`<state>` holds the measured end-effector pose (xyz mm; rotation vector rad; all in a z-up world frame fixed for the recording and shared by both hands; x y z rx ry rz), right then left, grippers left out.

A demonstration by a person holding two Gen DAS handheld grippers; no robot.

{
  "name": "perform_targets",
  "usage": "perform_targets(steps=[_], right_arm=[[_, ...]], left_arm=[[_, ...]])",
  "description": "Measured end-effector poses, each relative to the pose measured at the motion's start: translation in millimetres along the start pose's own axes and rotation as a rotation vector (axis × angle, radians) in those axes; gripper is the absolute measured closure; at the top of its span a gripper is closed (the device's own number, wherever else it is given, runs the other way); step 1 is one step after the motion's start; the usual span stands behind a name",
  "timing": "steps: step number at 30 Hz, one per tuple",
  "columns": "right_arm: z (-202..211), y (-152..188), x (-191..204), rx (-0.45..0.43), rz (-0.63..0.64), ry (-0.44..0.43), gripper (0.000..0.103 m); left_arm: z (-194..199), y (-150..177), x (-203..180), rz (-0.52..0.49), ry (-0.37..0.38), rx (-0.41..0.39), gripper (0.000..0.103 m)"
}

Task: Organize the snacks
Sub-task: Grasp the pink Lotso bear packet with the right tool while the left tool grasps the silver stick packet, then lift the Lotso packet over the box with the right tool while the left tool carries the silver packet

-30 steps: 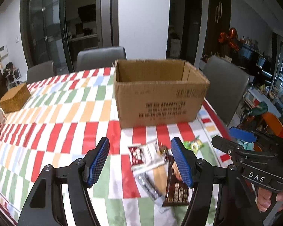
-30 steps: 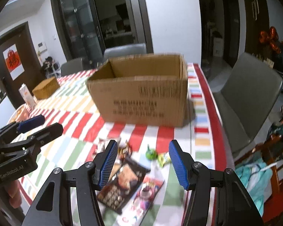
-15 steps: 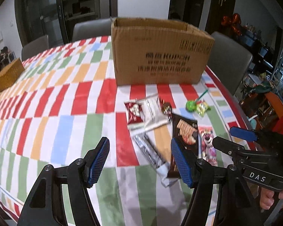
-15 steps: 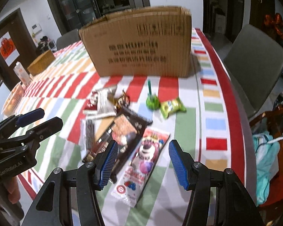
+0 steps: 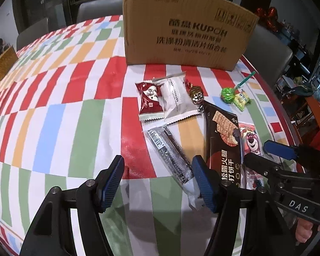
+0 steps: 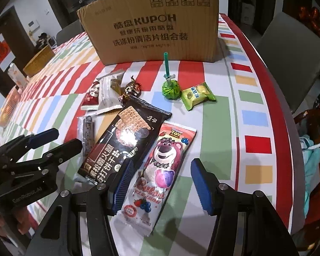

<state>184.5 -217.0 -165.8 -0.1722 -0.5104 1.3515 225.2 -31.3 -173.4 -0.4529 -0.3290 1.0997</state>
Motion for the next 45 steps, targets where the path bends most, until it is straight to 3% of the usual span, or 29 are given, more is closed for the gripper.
perform_targets(steps=[4,12,15,16,25,35,45], right_arm=[[-7,-1,-1,0.004,0.006,0.028,0.046],[-13,-3,3,-0.054,0.067,0.118,0.049],[-13,-3,5,-0.058,0.073,0.109,0.058],[-12,-3,6,-0.061,0.076,0.102,0.068],[-7,-10,-11,-0.037,-0.006,0.024,0.077],[17,-13,-12,-0.092,-0.012,0.014,0.077],[57,-29,-3,-0.186,-0.002,-0.051,0.077]], left_arm=[[-8,-3,0,0.004,0.007,0.01,0.042],[-19,-9,-6,-0.013,0.018,0.022,0.057],[-18,-10,-8,-0.018,0.028,0.021,0.069],[-18,-10,-9,-0.019,0.033,0.021,0.071],[-10,-8,-11,-0.028,0.026,0.011,0.084],[14,-12,-18,-0.035,0.031,-0.049,0.085],[58,-34,-23,-0.047,0.039,-0.168,0.085]])
Point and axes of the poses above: each gripper's, at about its wrist camera, not at the fingertips, and z roughly against the way its jaws point, x to its left, y to its underside, the point moved 6 cm from there along -z, roughly the way its jaws point, and after that the axes turned 15 degrees about -z, right-handed, at the moved point
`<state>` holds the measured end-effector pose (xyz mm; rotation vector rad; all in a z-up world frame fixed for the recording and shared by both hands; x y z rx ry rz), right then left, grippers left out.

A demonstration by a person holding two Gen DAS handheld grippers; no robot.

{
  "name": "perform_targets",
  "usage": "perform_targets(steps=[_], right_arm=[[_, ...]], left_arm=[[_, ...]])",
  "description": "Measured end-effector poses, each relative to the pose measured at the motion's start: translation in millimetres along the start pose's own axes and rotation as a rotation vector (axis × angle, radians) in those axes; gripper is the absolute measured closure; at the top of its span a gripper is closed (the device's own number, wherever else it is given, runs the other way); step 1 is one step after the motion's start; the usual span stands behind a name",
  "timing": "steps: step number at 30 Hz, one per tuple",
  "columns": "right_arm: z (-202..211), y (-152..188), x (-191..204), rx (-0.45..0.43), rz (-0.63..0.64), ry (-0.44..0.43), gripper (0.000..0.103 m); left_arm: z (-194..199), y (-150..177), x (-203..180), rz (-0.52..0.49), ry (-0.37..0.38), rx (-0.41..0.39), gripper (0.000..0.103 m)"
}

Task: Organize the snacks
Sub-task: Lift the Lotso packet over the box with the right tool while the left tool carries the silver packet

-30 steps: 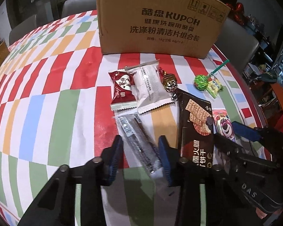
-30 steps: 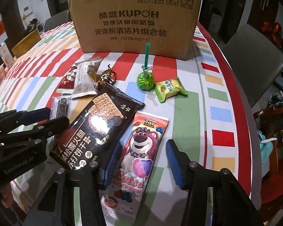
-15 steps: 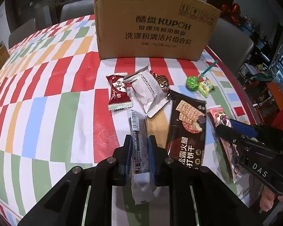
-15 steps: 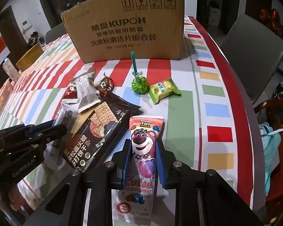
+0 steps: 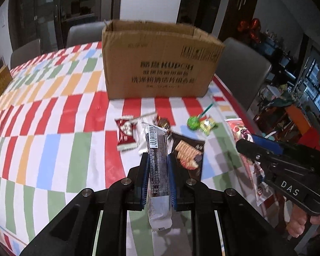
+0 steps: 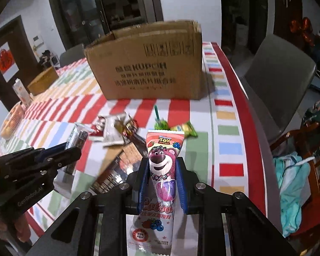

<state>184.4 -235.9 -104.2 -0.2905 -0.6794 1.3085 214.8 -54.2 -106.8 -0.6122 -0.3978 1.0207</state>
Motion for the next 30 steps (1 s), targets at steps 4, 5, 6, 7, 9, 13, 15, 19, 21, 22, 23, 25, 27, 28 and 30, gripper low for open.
perform_targets(steps=[4,5,6,7,9,13,15,19,21,22,23,25,27,28,30], right_arm=[[12,-12,7,-0.034,0.008,-0.029,0.077],[13,-14,8,-0.041,0.01,-0.033,0.077],[16,-19,10,-0.053,0.009,-0.041,0.077],[18,-22,11,-0.06,0.009,-0.05,0.077],[23,-27,14,-0.073,0.008,-0.062,0.077],[33,-40,24,-0.115,0.024,-0.084,0.077],[37,-47,29,-0.133,0.03,-0.096,0.077],[43,-62,39,-0.159,0.037,-0.126,0.077],[46,-71,45,-0.175,0.045,-0.139,0.077],[46,-74,46,-0.181,0.047,-0.142,0.077],[47,-79,49,-0.188,0.048,-0.147,0.077],[48,-89,53,-0.197,0.052,-0.154,0.077],[49,-98,56,-0.207,0.055,-0.156,0.077],[49,-103,57,-0.215,0.058,-0.152,0.077],[51,-113,61,-0.228,0.063,-0.156,0.077]], left_arm=[[14,-13,0,-0.009,-0.007,-0.046,0.085],[17,-16,0,-0.011,-0.008,-0.056,0.085],[21,-20,1,-0.011,-0.01,-0.07,0.085],[24,-23,1,-0.012,-0.012,-0.08,0.085],[31,-31,2,-0.014,-0.015,-0.104,0.085],[41,-46,5,-0.02,-0.026,-0.144,0.085],[45,-53,6,-0.017,-0.027,-0.164,0.085],[51,-68,8,-0.022,-0.026,-0.195,0.085],[52,-78,9,-0.029,-0.033,-0.212,0.085],[52,-82,10,-0.032,-0.036,-0.217,0.085],[52,-88,11,-0.037,-0.04,-0.223,0.085],[53,-96,12,-0.038,-0.043,-0.232,0.085],[54,-105,15,-0.043,-0.04,-0.243,0.085],[55,-111,16,-0.044,-0.044,-0.249,0.085],[55,-122,20,-0.053,-0.054,-0.258,0.085]])
Point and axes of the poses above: each gripper's, at about its wrist camera, not at the fingertips, and z roughly against the way its jaws point, x to its left, y to its underside, the point moved 6 cm from there along -z, roughly the way its jaws point, and after that the axes turned 15 degrees about -z, right-handed, at the moved point
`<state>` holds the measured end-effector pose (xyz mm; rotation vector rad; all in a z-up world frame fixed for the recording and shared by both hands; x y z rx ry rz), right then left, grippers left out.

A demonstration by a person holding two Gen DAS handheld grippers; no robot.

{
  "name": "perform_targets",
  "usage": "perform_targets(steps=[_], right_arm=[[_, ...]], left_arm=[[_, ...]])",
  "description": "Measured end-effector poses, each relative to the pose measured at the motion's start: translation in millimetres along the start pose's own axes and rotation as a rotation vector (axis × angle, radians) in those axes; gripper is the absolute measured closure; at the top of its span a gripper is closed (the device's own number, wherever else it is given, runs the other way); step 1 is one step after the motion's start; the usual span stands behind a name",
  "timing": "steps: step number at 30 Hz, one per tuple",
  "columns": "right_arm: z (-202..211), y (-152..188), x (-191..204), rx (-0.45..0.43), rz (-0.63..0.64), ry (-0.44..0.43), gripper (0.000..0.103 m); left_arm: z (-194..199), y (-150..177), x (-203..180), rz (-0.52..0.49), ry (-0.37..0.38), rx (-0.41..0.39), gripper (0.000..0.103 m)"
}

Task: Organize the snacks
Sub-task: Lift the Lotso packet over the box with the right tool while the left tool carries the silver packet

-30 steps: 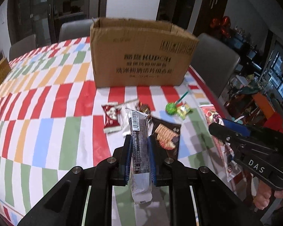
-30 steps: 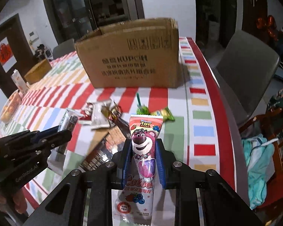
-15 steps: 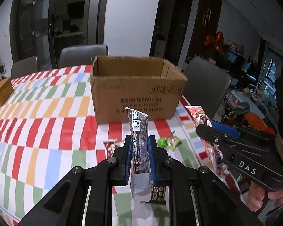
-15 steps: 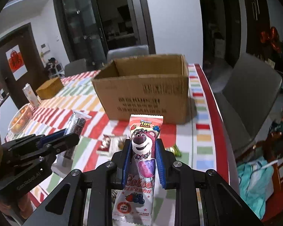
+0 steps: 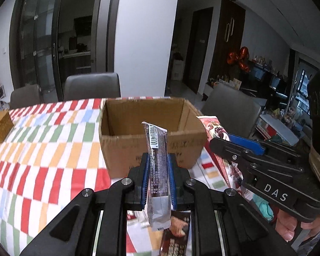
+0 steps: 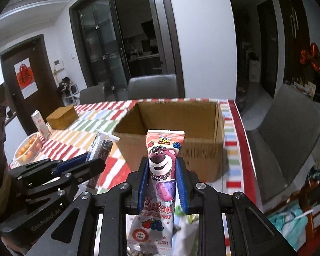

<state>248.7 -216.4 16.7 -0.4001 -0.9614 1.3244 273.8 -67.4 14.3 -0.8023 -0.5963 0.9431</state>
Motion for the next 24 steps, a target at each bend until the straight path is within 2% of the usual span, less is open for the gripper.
perform_targets(steps=[11,19,24], right_arm=[[-30,-68,5,0.0,0.019,0.006,0.077],[-68,-103,-1,0.022,0.036,0.046,0.077],[-92,-109,-2,0.045,0.033,0.067,0.077]], left_arm=[[-25,-55,29,-0.028,-0.019,-0.012,0.085],[-68,-79,51,-0.02,-0.008,0.053,0.085],[-98,-82,62,-0.023,-0.032,0.105,0.085]])
Point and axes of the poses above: each gripper's, at about its wrist camera, not at the fingertips, and z roughly against the way its jaws point, x to its left, y to its underside, the point moved 6 cm from there along -z, roughly the way its jaws point, and after that the axes turned 15 degrees about -z, right-handed, at the moved point
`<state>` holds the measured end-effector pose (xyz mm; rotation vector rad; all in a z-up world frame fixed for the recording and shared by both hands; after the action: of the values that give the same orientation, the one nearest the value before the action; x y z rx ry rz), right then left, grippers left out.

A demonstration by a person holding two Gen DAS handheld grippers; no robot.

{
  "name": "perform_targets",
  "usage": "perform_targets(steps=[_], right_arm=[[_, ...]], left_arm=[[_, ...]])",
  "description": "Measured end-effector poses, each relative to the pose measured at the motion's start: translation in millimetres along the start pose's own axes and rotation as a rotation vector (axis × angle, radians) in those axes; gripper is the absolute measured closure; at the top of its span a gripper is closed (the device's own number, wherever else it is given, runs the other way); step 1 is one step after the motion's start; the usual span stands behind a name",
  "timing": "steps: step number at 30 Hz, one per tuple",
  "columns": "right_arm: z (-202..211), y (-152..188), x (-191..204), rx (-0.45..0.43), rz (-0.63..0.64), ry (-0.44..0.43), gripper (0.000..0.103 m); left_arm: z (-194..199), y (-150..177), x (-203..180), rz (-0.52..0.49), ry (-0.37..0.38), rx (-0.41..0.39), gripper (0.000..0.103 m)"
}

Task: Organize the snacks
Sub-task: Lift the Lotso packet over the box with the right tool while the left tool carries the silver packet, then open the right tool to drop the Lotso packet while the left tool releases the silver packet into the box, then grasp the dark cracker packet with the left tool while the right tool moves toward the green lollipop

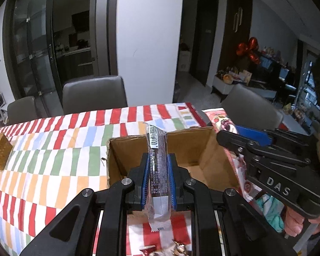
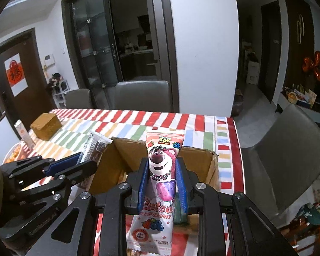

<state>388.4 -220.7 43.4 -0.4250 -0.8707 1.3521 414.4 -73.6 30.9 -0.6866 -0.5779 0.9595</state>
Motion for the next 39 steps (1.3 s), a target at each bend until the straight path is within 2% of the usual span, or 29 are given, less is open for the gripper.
perform_targets(steps=[6,7,10,17,28,39], right_arm=[[-24,-5,-4,0.029,-0.002,0.037,0.076],[-27,-6,-4,0.032,-0.005,0.04,0.074],[-29,-5,-7,0.042,0.006,0.063,0.055],[5,7,-8,-0.012,0.004,0.032,0.054],[61,61,-12,-0.071,0.04,0.0,0.053],[75,126,-34,-0.008,0.048,0.009,0.053]], left_arm=[[-20,-2,10,0.012,-0.04,0.03,0.084],[-20,-2,12,0.013,-0.058,0.025,0.081],[-11,1,13,0.004,-0.085,0.014,0.066],[20,17,8,-0.012,-0.122,-0.013,0.055],[71,55,-30,-0.03,-0.074,-0.052,0.048],[80,107,-81,-0.106,-0.014,0.003,0.045]])
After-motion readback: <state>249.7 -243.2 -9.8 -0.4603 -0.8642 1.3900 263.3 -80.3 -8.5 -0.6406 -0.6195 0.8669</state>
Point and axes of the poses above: each gripper's, at about its wrist camera, not at the fingertips, and z roughly against the way its jaws point, x to its left, y to its underside, the point moved 6 cm from there along -z, roughly the way its jaws point, and after that the axes turned 15 degrees about -z, right-handed, at the moved point
